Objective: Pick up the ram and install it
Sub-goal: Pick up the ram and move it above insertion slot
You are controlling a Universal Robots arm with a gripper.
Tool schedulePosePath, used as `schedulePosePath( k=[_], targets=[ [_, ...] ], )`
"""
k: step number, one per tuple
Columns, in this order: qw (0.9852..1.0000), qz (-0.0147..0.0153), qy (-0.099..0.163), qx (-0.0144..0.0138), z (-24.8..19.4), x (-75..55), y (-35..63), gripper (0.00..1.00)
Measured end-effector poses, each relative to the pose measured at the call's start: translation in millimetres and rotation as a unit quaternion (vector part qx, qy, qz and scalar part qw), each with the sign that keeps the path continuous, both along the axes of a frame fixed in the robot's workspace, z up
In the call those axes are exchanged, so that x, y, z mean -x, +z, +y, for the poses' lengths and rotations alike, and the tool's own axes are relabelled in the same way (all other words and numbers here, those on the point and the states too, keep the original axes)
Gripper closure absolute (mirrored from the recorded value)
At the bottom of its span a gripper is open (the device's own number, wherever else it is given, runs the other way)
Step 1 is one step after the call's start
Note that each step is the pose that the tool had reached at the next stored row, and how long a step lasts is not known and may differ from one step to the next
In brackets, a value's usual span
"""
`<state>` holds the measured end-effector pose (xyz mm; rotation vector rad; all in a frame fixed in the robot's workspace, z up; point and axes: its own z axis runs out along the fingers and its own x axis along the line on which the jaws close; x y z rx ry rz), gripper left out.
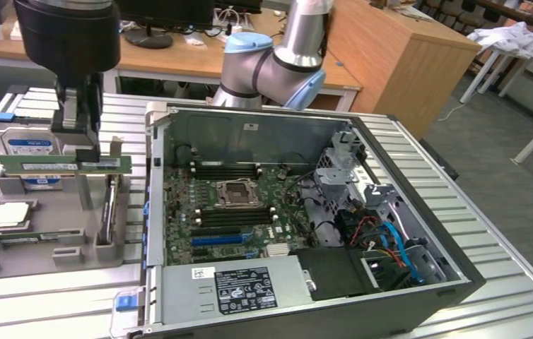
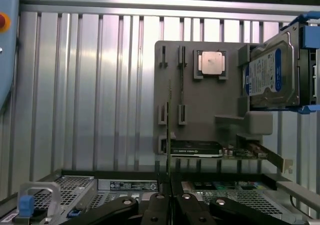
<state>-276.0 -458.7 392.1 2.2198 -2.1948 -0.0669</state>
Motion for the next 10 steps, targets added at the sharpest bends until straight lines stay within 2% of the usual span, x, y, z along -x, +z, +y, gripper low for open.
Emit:
schedulePosePath(
  k=[10],
  targets=[
    [1.0000, 0.0000, 0.000, 0.0000, 0.0, -16.1, 0.0, 0.88]
  ],
)
